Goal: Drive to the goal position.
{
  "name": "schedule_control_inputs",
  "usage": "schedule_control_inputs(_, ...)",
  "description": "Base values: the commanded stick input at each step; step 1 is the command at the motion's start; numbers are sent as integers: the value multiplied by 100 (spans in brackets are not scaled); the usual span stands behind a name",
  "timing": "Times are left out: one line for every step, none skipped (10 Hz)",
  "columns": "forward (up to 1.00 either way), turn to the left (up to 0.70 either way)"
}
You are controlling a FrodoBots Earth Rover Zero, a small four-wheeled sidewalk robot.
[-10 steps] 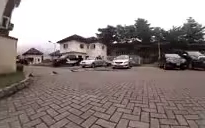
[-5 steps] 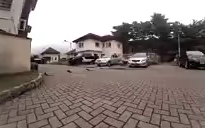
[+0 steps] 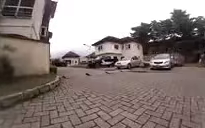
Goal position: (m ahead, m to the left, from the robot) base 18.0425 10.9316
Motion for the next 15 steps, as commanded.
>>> schedule_control_inputs(70, 0)
schedule_control_inputs(70, 0)
schedule_control_inputs(70, 0)
schedule_control_inputs(70, 23)
schedule_control_inputs(70, 7)
schedule_control_inputs(70, 0)
schedule_control_inputs(70, 0)
schedule_control_inputs(70, 0)
schedule_control_inputs(70, 0)
schedule_control_inputs(70, 0)
schedule_control_inputs(70, 0)
schedule_control_inputs(70, 0)
schedule_control_inputs(70, 0)
schedule_control_inputs(70, 0)
schedule_control_inputs(70, 0)
